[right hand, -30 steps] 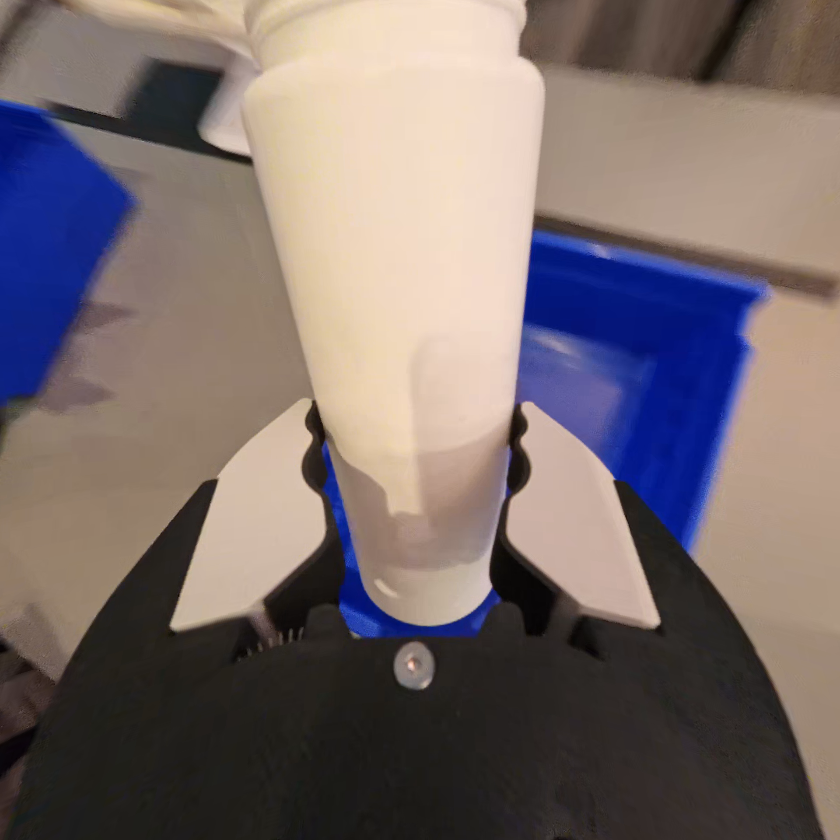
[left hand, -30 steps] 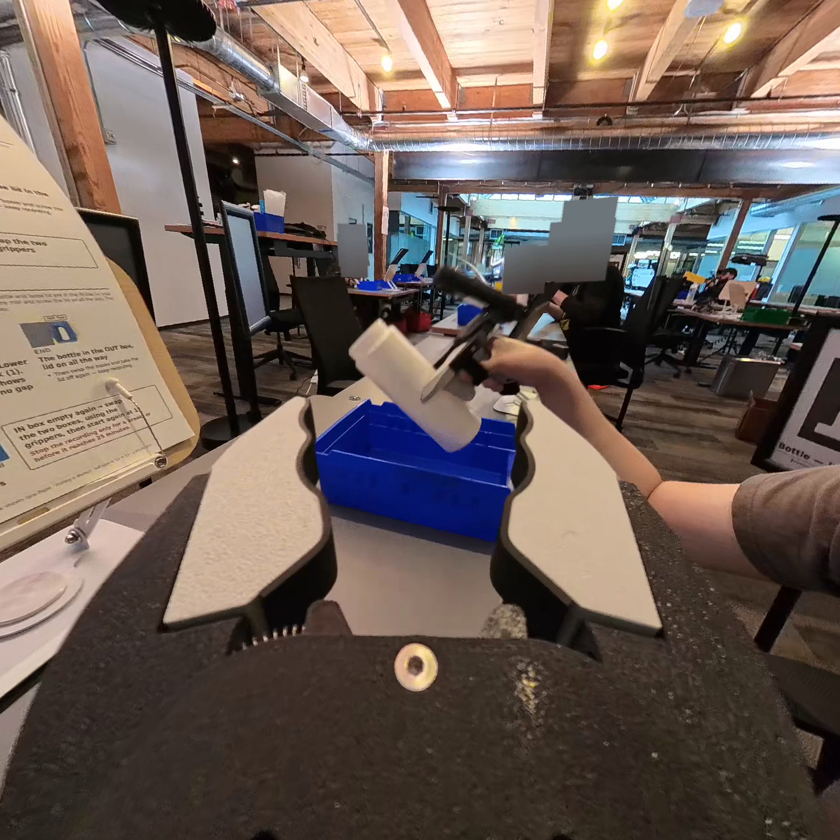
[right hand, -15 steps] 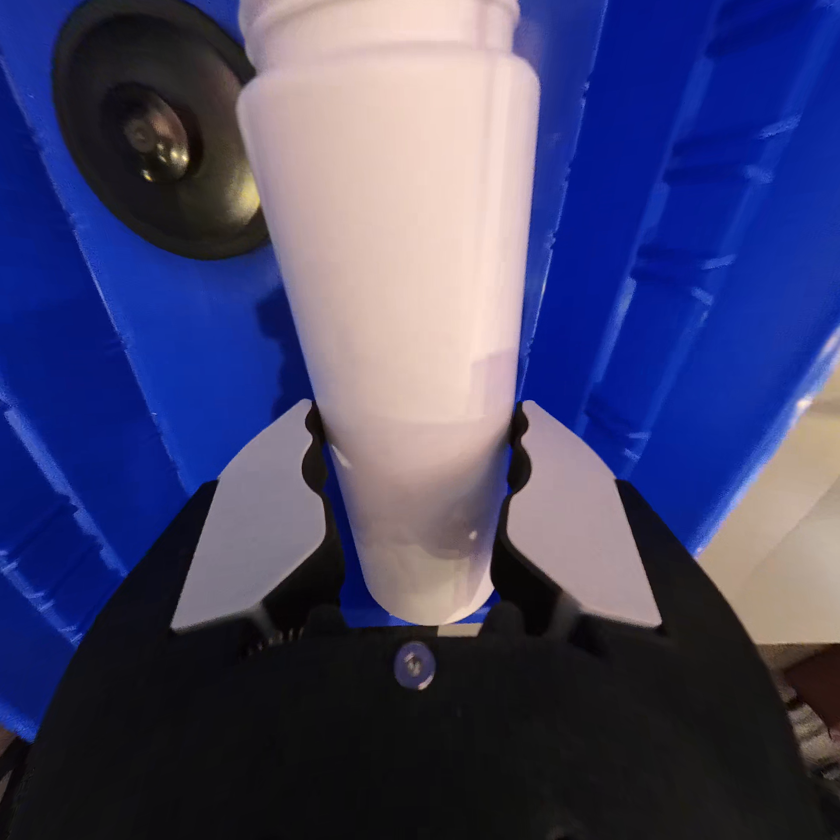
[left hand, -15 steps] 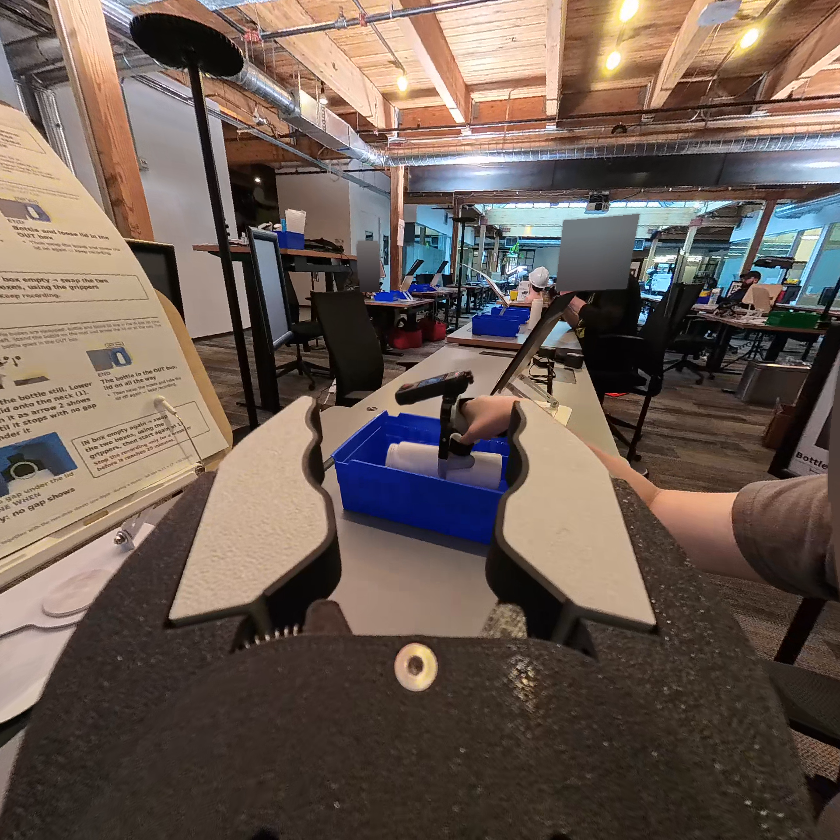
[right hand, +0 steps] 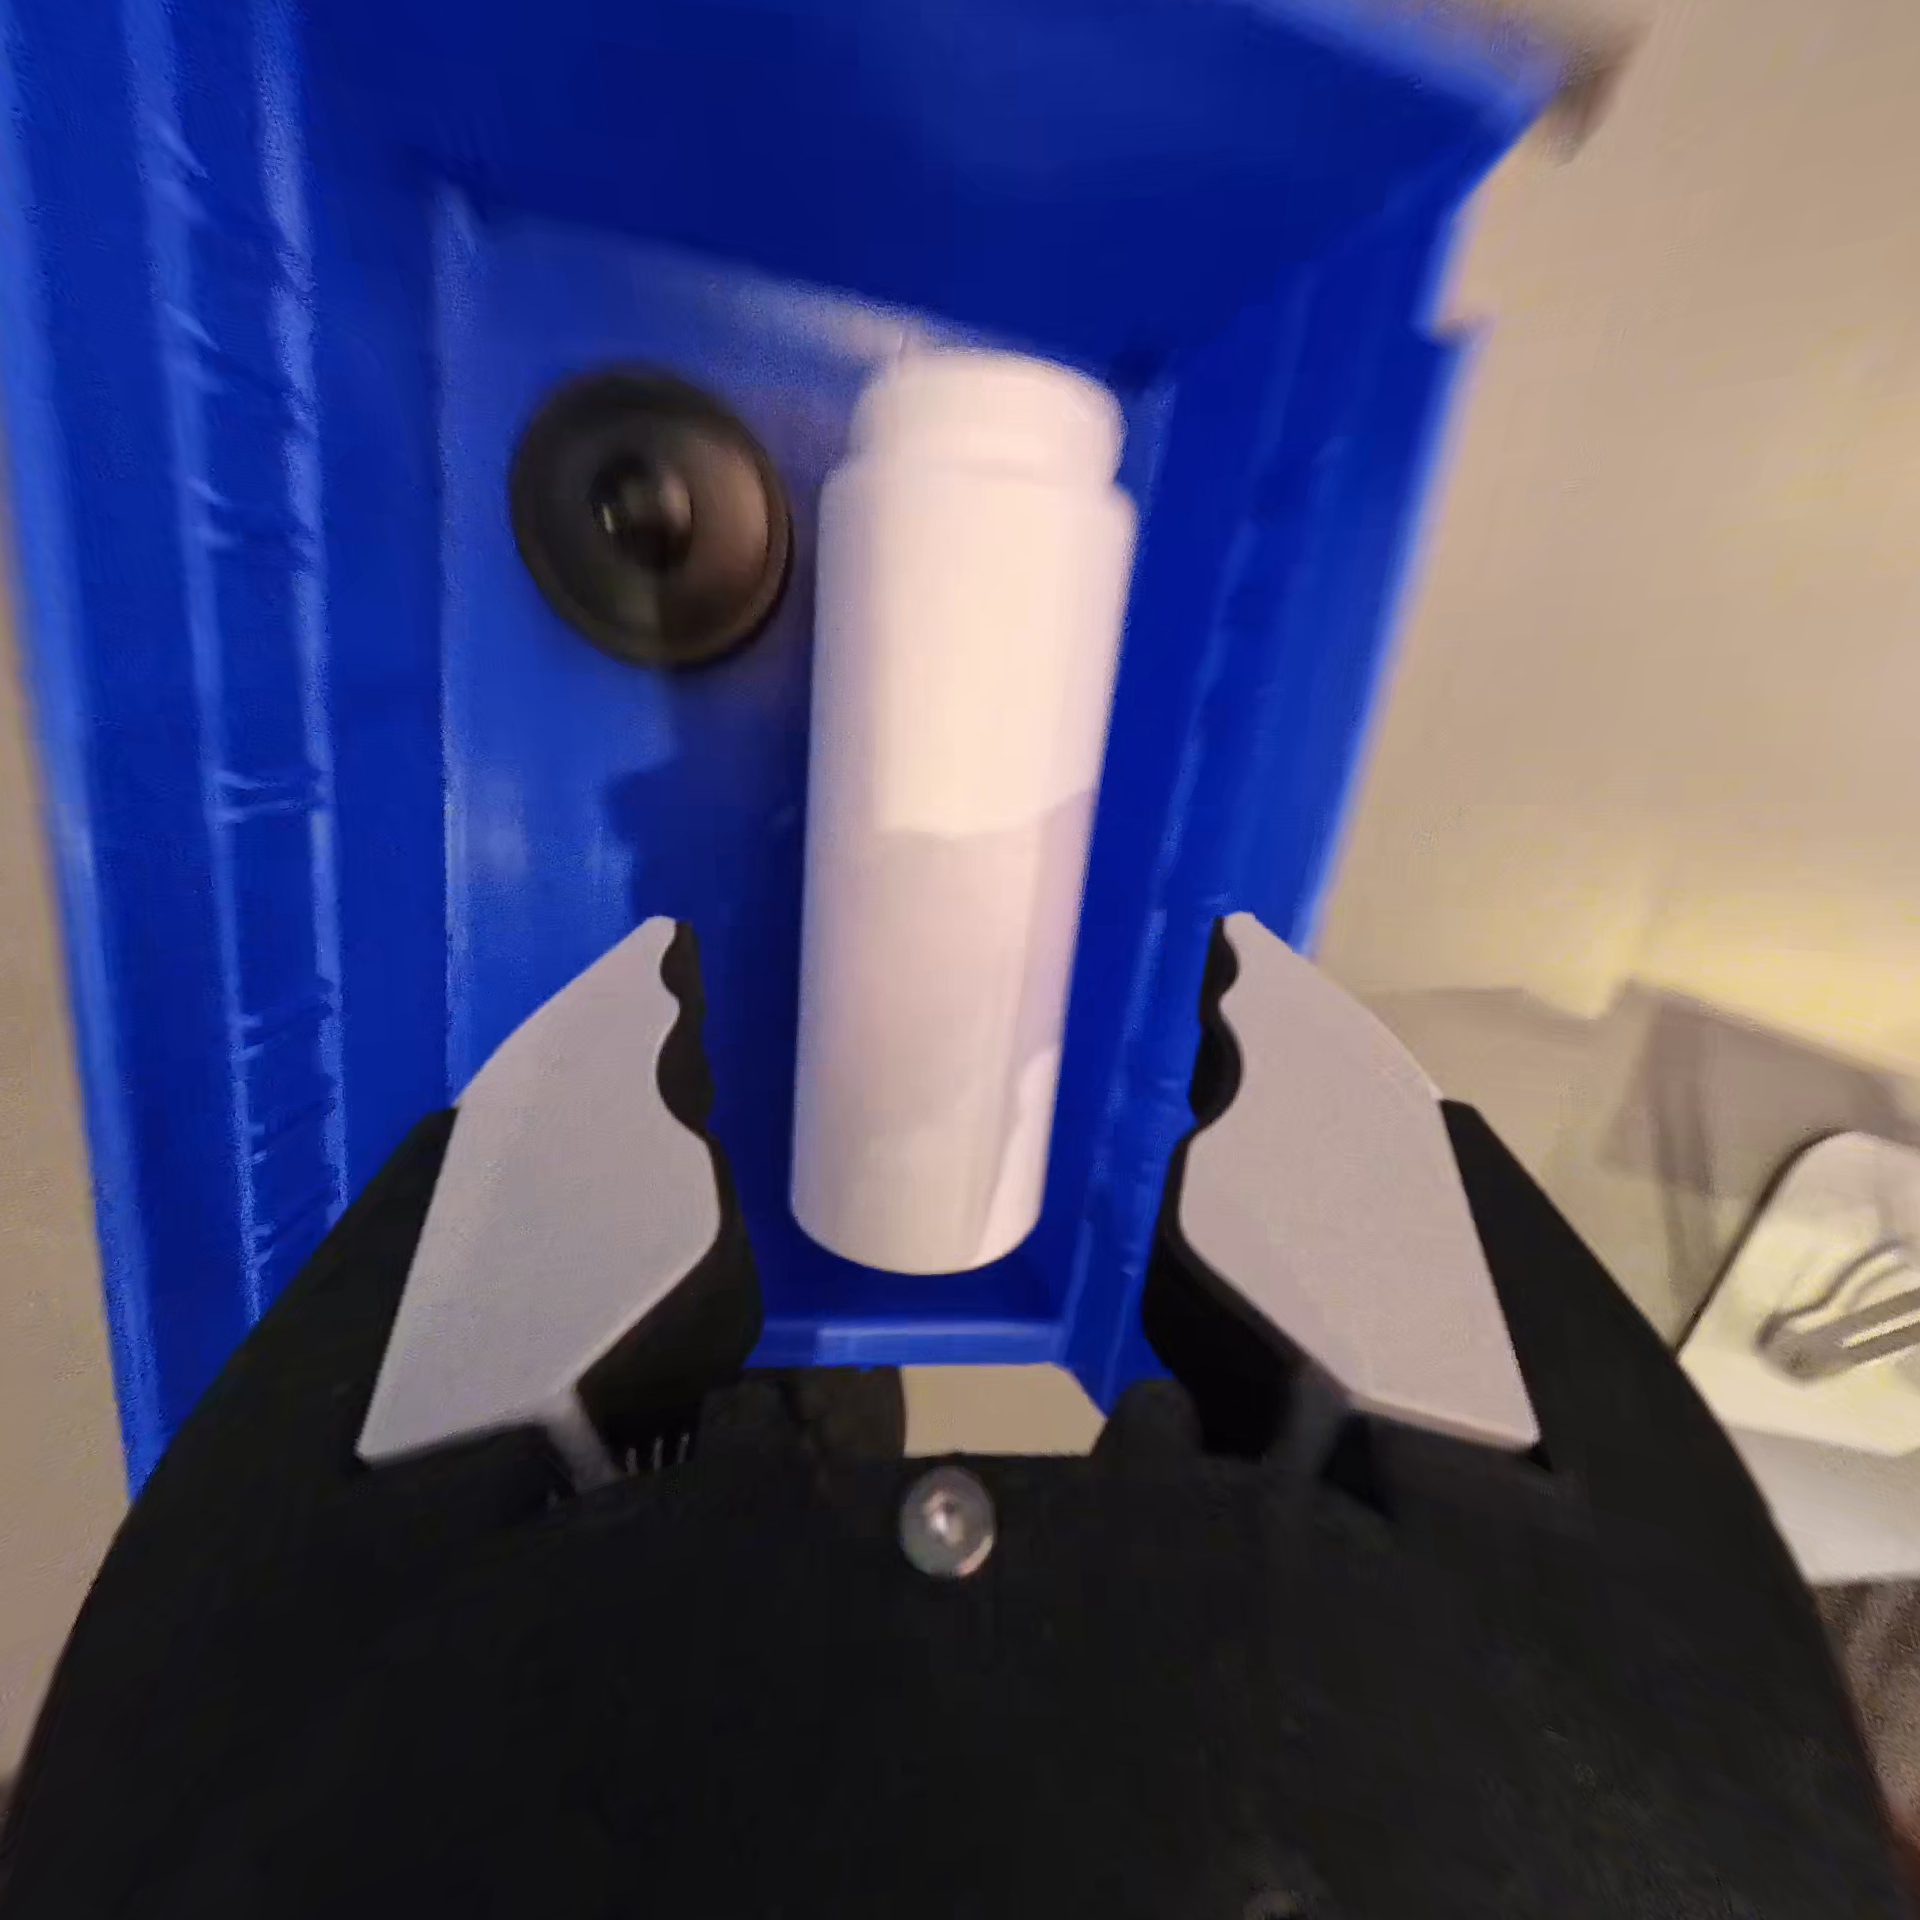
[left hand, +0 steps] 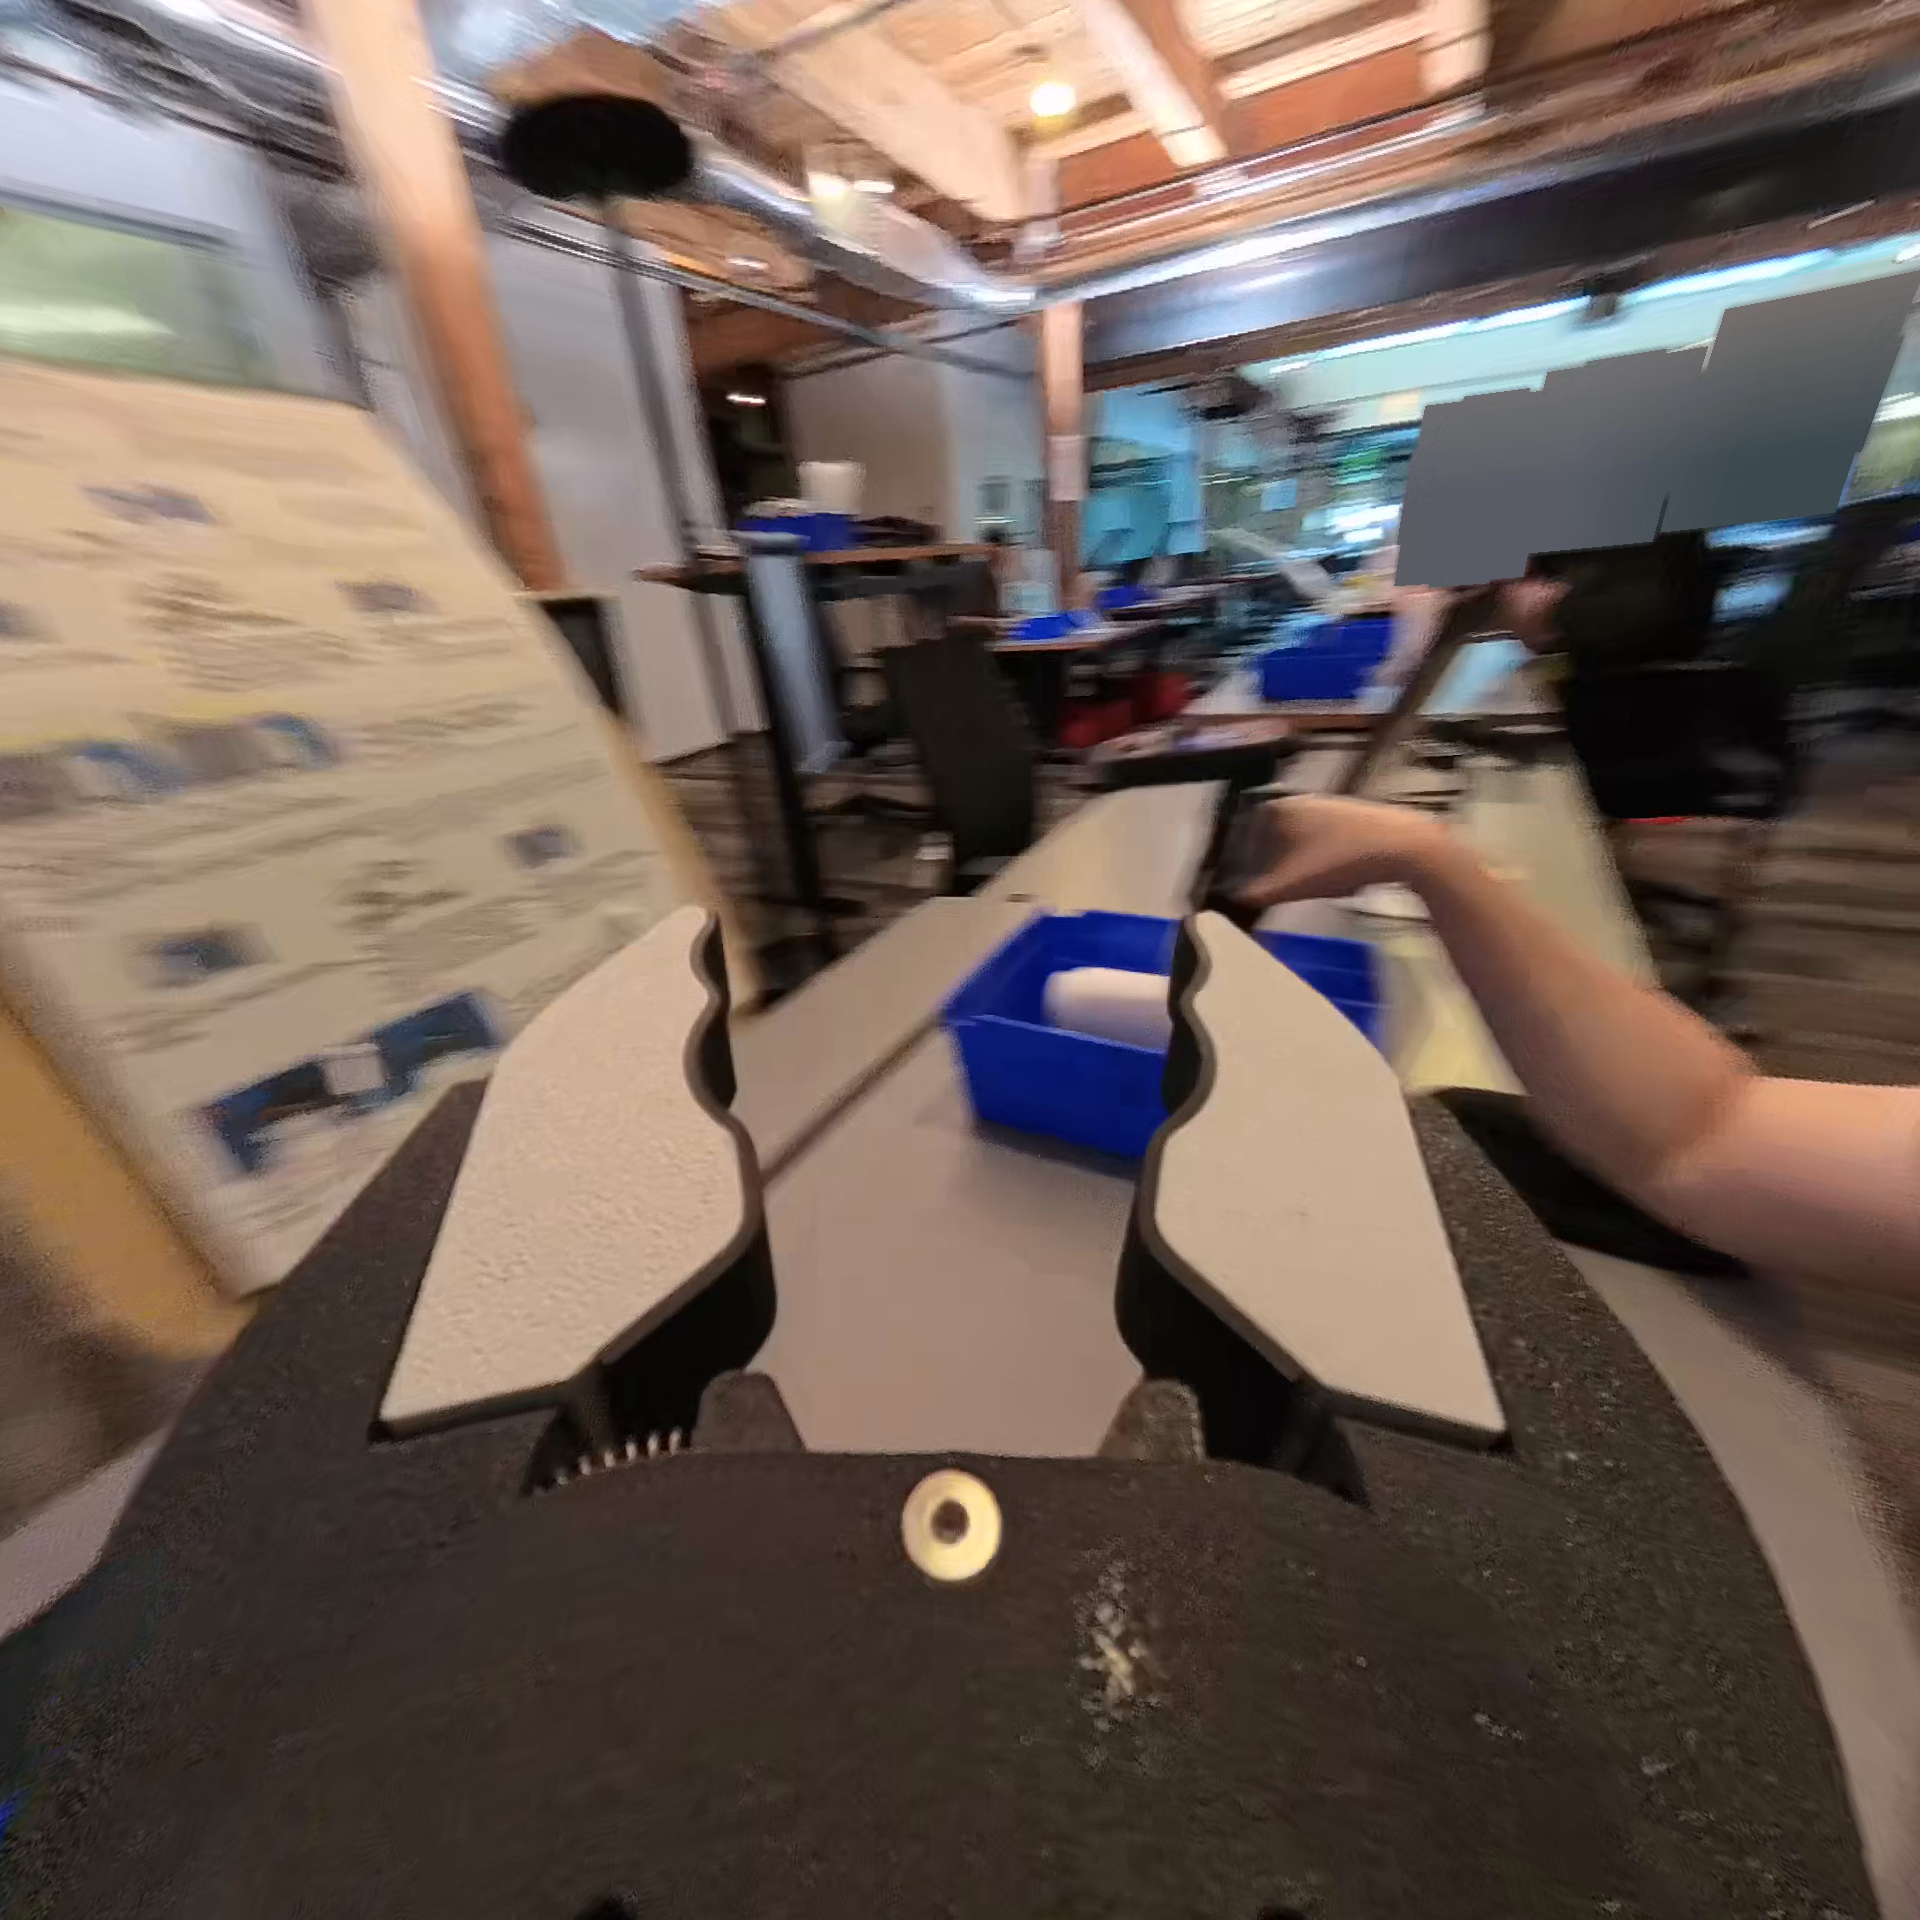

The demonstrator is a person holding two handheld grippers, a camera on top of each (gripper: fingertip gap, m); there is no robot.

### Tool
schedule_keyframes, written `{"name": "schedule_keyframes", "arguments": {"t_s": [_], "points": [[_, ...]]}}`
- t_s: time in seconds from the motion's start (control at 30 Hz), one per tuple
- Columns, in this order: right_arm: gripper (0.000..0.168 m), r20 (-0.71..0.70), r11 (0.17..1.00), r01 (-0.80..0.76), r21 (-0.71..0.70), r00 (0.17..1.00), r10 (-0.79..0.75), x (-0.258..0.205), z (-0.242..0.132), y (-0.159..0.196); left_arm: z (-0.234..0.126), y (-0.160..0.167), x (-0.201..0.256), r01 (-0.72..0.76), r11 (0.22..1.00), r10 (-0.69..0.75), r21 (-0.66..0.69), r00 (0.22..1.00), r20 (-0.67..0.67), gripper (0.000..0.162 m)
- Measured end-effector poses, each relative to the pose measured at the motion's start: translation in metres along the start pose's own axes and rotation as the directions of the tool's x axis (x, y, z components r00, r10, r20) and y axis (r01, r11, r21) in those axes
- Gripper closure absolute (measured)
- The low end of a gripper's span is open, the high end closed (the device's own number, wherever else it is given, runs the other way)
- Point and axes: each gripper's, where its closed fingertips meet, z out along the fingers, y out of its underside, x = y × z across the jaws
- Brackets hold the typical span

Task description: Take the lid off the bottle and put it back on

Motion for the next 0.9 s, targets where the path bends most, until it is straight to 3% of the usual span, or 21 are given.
{"name": "schedule_keyframes", "arguments": {"t_s": [0.07,0.13,0.23,0.3,0.4,0.5,0.57,0.67,0.77,0.9], "points": [[0.075,-0.046,0.982,-0.017,0.188,0.999,0.026,0.018,-0.030,-0.014,-0.036,-0.016,-0.039,-0.101,0.994,0.106,-0.034,0.961,0.257,0.084],[0.078,-0.084,0.963,-0.040,0.265,0.994,0.064,0.043,-0.037,-0.012,-0.080,-0.019,-0.080,-0.133,0.978,0.198,-0.161,0.839,0.506,0.085],[0.078,-0.063,0.989,-0.115,0.098,0.991,0.121,0.070,-0.006,0.018,-0.141,-0.014,-0.123,-0.094,0.938,0.317,-0.334,0.628,0.711,0.083],[0.082,0.012,0.990,-0.143,0.004,0.990,0.143,0.073,0.020,0.032,-0.162,-0.001,-0.135,-0.015,0.918,0.327,-0.396,0.592,0.736,0.083],[0.102,0.078,0.977,-0.155,-0.149,0.983,0.168,0.071,0.050,0.053,-0.179,0.002,-0.146,-0.010,0.910,0.352,-0.414,0.548,0.759,0.093],[0.134,0.207,0.959,-0.145,-0.242,0.958,0.197,0.053,0.064,0.065,-0.193,0.032,-0.156,0.145,0.873,0.313,-0.466,0.568,0.762,0.092],[0.161,0.282,0.950,-0.144,-0.277,0.933,0.224,0.041,0.066,0.066,-0.203,0.069,-0.164,0.294,0.793,0.284,-0.533,0.597,0.751,0.092],[0.161,0.261,0.947,-0.136,-0.290,0.941,0.215,0.041,0.067,0.067,-0.226,0.117,-0.187,0.432,0.648,0.335,-0.627,0.578,0.744,0.100],[0.161,0.253,0.943,-0.148,-0.297,0.940,0.227,0.041,0.068,0.067,-0.239,0.168,-0.196,0.588,0.493,0.271,-0.642,0.597,0.755,0.103],[0.161,0.252,0.938,-0.146,-0.315,0.940,0.231,0.039,0.072,0.069,-0.248,0.208,-0.202,0.702,0.402,0.165,-0.588,0.576,0.801,0.109]]}}
